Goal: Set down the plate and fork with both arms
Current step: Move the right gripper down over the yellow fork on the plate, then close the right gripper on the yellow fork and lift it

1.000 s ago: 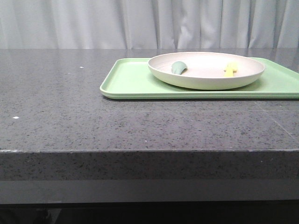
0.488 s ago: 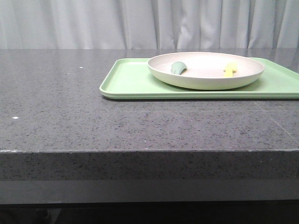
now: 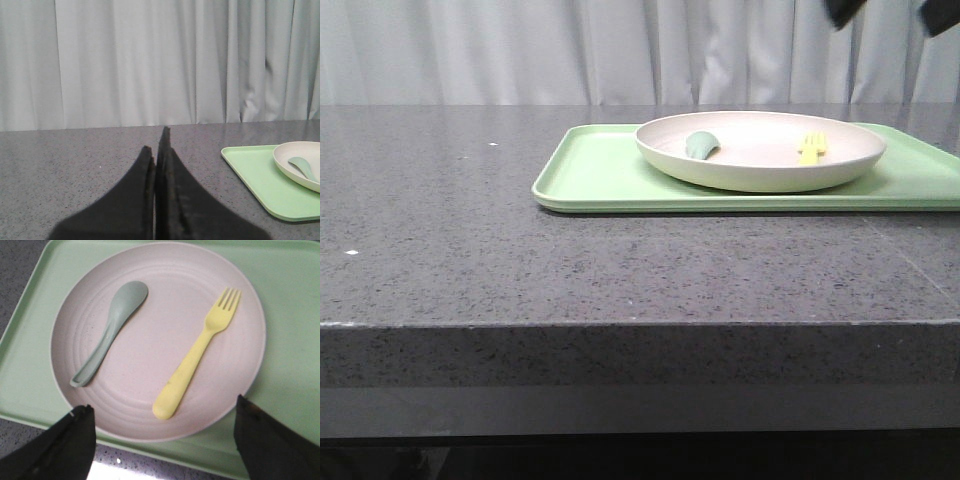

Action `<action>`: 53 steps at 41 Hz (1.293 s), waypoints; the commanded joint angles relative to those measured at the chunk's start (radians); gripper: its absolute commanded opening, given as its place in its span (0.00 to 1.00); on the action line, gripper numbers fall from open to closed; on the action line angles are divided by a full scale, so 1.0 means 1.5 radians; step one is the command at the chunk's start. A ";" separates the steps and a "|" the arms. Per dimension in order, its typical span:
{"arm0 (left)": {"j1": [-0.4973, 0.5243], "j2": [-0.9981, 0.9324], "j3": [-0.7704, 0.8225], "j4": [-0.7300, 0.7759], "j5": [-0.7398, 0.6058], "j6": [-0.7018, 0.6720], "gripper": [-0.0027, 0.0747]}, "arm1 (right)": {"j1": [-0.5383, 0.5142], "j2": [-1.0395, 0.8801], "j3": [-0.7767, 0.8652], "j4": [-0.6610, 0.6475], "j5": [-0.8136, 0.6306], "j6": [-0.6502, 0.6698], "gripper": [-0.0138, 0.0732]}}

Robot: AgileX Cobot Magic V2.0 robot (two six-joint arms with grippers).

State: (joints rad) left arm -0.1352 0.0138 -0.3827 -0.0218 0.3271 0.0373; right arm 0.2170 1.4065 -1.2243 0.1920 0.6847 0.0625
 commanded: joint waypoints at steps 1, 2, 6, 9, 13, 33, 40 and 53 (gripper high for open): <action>-0.005 0.009 -0.017 0.001 -0.050 -0.005 0.01 | 0.001 0.054 -0.084 0.004 0.010 0.016 0.84; -0.005 0.009 -0.017 0.001 -0.050 -0.005 0.01 | 0.001 0.074 -0.103 0.004 0.022 0.017 0.84; -0.005 0.009 -0.017 0.001 -0.050 -0.005 0.01 | 0.001 0.140 -0.166 0.004 0.073 0.024 0.84; -0.005 0.009 -0.017 0.001 -0.050 -0.005 0.01 | -0.002 0.185 -0.206 0.003 0.104 0.033 0.84; -0.005 0.009 -0.017 0.001 -0.050 -0.005 0.01 | -0.003 0.229 -0.240 0.003 0.119 0.047 0.84; -0.005 0.009 -0.017 0.001 -0.050 -0.005 0.01 | -0.003 0.306 -0.283 -0.002 0.154 0.056 0.84; -0.005 0.009 -0.017 0.001 -0.050 -0.005 0.01 | -0.003 0.306 -0.283 -0.002 0.158 0.056 0.80; -0.005 0.009 -0.017 0.001 -0.050 -0.005 0.01 | -0.003 0.306 -0.293 -0.002 0.165 0.056 0.23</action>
State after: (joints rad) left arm -0.1352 0.0138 -0.3827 -0.0218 0.3271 0.0373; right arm 0.2188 1.9128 -1.6212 0.1841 0.9519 0.1460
